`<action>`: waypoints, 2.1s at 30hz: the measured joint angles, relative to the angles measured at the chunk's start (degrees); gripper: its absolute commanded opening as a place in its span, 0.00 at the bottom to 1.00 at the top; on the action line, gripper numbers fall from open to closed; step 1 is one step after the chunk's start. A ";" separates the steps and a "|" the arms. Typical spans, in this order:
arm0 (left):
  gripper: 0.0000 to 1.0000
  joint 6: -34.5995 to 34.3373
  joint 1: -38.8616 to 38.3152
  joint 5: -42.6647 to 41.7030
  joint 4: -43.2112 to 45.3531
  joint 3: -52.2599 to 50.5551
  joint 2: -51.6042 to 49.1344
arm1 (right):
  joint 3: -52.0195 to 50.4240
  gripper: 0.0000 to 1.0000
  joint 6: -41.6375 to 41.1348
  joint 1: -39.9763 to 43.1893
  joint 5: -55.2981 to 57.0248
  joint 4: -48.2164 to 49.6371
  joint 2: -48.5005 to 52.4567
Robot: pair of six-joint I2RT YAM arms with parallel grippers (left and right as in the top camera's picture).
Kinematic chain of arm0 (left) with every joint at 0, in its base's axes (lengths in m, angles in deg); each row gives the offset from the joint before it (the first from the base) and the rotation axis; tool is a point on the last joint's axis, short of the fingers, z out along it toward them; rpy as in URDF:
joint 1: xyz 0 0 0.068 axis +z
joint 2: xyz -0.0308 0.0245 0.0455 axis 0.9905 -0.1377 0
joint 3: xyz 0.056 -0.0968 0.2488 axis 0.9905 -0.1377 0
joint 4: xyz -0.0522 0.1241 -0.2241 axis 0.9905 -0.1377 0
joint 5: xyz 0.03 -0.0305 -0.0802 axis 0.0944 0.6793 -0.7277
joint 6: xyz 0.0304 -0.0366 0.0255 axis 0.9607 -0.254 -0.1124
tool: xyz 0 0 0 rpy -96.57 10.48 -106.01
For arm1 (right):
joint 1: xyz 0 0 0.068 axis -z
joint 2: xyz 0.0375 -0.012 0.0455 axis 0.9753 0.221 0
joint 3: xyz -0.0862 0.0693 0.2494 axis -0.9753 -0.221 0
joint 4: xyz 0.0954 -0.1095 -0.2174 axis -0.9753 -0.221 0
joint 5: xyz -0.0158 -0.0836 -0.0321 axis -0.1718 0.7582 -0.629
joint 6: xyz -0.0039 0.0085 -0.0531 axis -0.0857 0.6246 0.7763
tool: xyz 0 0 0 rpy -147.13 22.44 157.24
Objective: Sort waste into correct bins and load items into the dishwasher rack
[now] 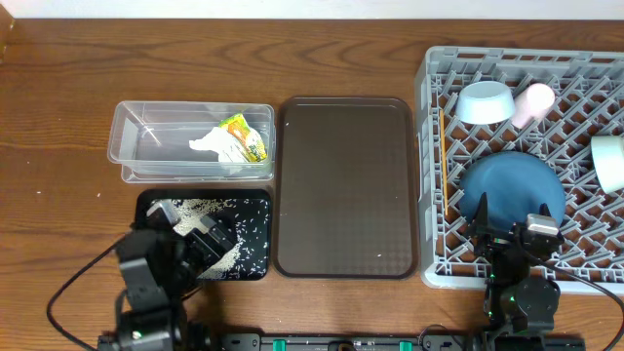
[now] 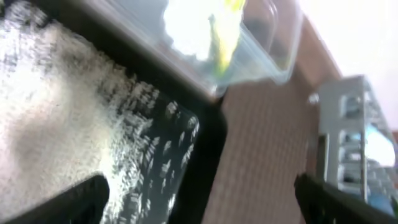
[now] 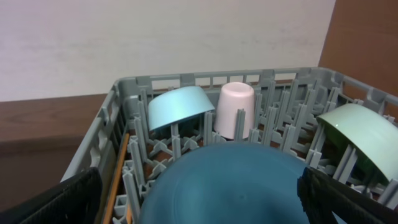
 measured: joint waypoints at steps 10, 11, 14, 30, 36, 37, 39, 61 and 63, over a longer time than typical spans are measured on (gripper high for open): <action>0.98 1.27 -9.97 6.05 31.61 -13.27 11.56 | 0.00 0.99 0.00 0.00 0.00 -0.02 0.00; 0.98 1.40 -10.78 7.56 31.74 -14.19 12.31 | 0.00 0.99 0.00 0.00 0.00 0.00 0.00; 0.98 1.49 -12.37 11.93 31.80 -16.24 14.21 | 0.00 0.99 0.00 0.00 0.00 -0.02 0.00; 0.98 20.72 -13.20 25.51 25.05 -17.77 23.69 | 0.00 0.99 0.00 0.00 0.00 -0.02 0.00; 0.98 33.20 -13.29 26.49 25.03 -17.75 23.74 | 0.00 0.99 0.00 0.00 0.00 -0.02 0.00; 0.98 34.25 -13.29 26.62 25.03 -17.75 23.74 | 0.00 0.99 0.00 0.00 0.00 0.00 0.00; 0.98 36.17 -13.31 26.71 25.05 -17.75 23.74 | 0.00 0.99 0.00 0.00 0.00 -0.02 0.00; 0.98 39.58 -15.54 26.88 25.03 -17.70 23.74 | 0.02 0.99 0.00 0.00 0.00 0.00 0.00; 0.98 39.58 -15.54 26.88 25.03 -17.70 23.74 | 0.00 0.99 0.00 0.00 0.00 -0.02 0.00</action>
